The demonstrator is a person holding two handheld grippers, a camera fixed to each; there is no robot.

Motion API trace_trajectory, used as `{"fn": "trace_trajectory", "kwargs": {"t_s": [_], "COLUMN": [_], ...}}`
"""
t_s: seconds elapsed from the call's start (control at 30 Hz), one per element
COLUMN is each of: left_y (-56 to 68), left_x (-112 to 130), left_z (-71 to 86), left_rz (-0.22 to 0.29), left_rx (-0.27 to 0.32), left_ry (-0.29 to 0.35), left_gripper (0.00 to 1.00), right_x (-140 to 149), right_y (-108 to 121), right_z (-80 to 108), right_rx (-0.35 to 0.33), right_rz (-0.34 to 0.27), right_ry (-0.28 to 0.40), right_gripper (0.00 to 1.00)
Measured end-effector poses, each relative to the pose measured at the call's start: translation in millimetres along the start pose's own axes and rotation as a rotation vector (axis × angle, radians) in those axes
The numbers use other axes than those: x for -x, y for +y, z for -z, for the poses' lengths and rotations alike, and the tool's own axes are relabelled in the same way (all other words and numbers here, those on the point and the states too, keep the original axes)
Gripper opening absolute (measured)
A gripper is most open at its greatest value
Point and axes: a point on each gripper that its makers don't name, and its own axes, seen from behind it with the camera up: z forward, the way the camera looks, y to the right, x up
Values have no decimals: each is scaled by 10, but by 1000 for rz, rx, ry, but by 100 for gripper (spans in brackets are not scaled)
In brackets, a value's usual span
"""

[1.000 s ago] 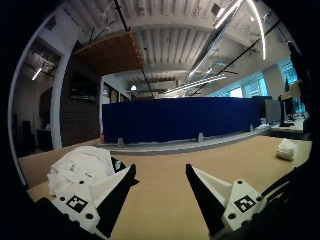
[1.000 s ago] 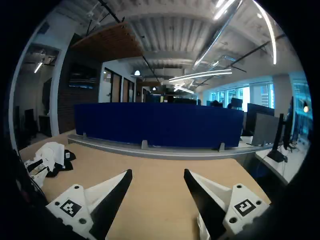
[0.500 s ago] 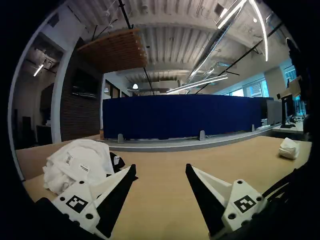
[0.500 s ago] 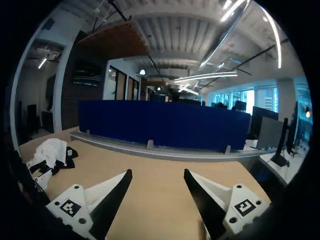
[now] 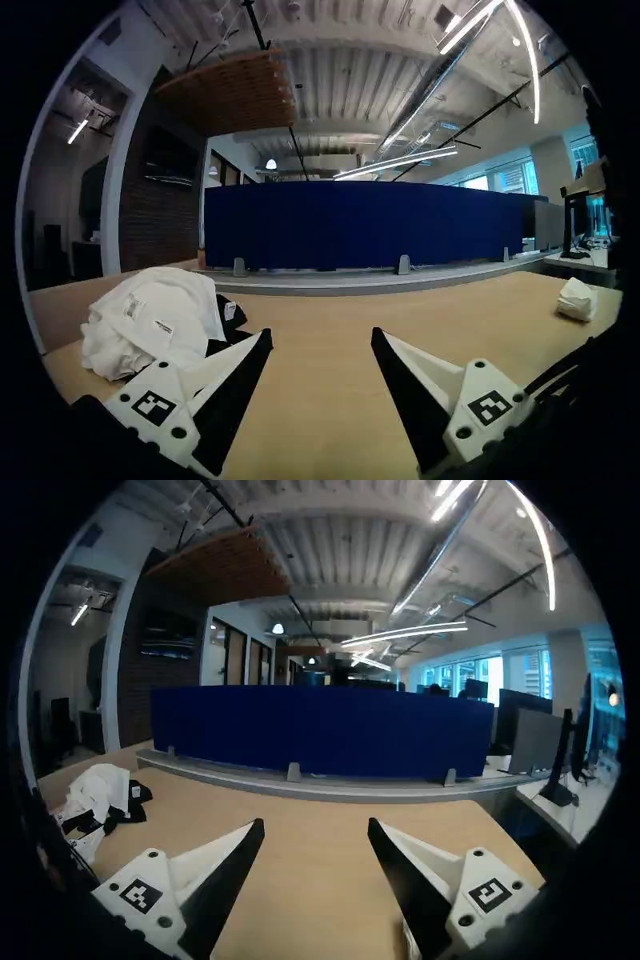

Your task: Fold towel

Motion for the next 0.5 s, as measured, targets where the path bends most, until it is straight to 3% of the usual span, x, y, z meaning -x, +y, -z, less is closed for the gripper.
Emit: {"fn": "trace_trajectory", "kwargs": {"t_s": [0.5], "left_y": [11], "left_x": [1], "left_z": [-3], "left_rz": [0], "left_rx": [-1], "left_ry": [0], "left_gripper": [93], "right_x": [-480], "right_y": [374], "right_z": [213], "right_rx": [51], "right_rz": [-9], "right_ry": [70], "right_gripper": [100]}}
